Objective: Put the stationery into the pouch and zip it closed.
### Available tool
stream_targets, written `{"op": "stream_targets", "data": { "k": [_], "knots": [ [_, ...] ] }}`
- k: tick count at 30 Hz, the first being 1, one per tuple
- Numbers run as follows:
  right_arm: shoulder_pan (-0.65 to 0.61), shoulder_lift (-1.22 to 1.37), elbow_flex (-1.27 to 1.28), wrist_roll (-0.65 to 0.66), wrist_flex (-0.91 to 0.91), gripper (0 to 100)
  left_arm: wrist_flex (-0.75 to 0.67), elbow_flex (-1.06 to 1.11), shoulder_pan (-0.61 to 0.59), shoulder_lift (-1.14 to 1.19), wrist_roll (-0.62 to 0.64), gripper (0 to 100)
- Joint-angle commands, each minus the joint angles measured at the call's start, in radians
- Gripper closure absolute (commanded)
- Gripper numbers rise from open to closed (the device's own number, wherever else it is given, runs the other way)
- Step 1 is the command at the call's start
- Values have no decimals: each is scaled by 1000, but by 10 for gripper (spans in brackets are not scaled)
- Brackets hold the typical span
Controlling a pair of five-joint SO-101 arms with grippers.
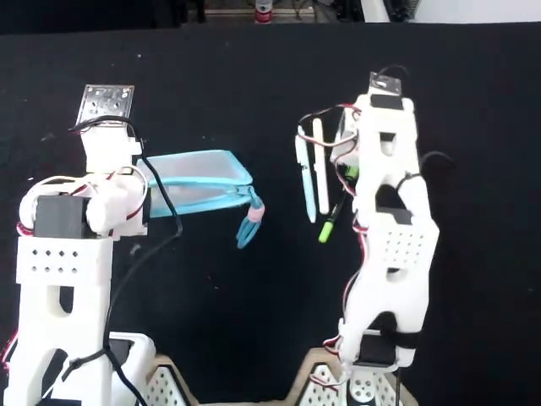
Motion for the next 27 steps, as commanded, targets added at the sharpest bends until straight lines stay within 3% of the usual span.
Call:
{"op": "stream_targets", "data": {
  "k": [1, 5, 14, 18, 22, 27],
  "knots": [
    [17, 10, -122, 46, 52, 979, 11, 4, -1, 2, 0, 970],
    [52, -15, -186, 107, 109, 988, 11, 4, -1, 2, 0, 970],
    [57, -143, -128, 474, 256, 988, 11, 4, -1, 2, 0, 970],
    [57, -223, 67, 598, 138, 988, 11, 4, -1, 2, 0, 970],
    [83, -386, 389, 704, -92, 988, 12, 4, -1, 2, 0, 970],
    [164, -608, 742, 740, -331, 980, 12, 4, -1, 2, 0, 970]
  ]
}}
